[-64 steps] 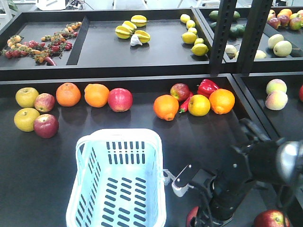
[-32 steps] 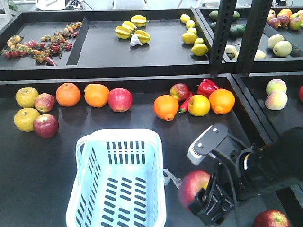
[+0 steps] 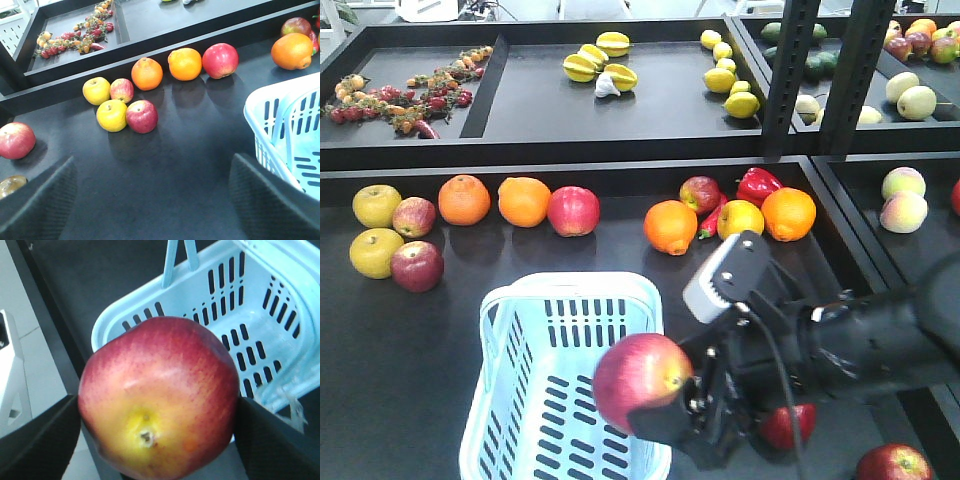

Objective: Pick three apples into basket with both arms
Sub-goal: 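Carry the apple over the basket and release it with the right gripper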

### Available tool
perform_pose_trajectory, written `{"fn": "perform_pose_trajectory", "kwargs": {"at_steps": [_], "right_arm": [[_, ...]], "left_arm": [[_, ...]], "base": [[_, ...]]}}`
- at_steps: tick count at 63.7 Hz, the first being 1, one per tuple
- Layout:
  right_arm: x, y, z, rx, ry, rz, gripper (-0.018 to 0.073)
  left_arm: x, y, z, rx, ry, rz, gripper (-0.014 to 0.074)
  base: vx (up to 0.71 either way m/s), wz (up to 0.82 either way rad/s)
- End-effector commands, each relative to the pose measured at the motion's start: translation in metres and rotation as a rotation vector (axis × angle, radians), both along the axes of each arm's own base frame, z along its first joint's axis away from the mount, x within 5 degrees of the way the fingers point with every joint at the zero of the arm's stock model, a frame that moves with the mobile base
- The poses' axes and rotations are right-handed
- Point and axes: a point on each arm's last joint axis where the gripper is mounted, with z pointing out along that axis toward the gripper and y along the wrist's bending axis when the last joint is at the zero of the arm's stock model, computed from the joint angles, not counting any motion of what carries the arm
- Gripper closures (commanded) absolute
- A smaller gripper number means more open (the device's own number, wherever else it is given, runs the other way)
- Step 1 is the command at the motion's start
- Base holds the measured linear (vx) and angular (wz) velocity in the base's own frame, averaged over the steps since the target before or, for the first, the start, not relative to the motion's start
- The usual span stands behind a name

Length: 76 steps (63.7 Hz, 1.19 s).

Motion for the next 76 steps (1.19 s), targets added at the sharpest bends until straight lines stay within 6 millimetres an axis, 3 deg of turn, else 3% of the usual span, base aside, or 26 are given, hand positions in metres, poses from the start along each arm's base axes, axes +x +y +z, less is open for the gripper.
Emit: {"fn": "perform_pose_trajectory", "kwargs": {"at_steps": [1,15,26,34,57,69,76], "right_arm": [[0.012,0.009,0.005,0.091,-0.029,-0.025,0.0225],[0.025,0.020,-0.018,0.121,0.023,-0.007,0.0118],[0.028,0.022,-0.022,0.124,0.026,0.001,-0.0047],[0.028,0.022,-0.022,0.124,0.026,0.001,-0.0114],[0.028,0.020,-0.024,0.094,0.032,-0.008,-0.0086],[0.025,0.011,-0.033,-0.052,0.064,-0.012,-0.0065],[0.022,0.001,-0.028,-0.155,0.052,-0.025,-0.0055]], "left_arm": [[0.002,-0.002,0.011,-0.006,-0.066,-0.017,0.0011],[0.002,-0.002,0.011,-0.006,-0.066,-0.017,0.0011],[0.002,-0.002,0.011,-0.006,-0.066,-0.017,0.0011],[0.002,-0.002,0.011,-0.006,-0.066,-0.017,0.0011],[0.002,-0.002,0.011,-0.006,-0.066,-0.017,0.0011],[0.002,-0.002,0.011,-0.006,-0.066,-0.017,0.0011],[0.002,-0.002,0.011,-0.006,-0.066,-0.017,0.0011]], "base": [[0.00,0.00],[0.00,0.00],[0.00,0.00],[0.00,0.00],[0.00,0.00],[0.00,0.00],[0.00,0.00]]}}
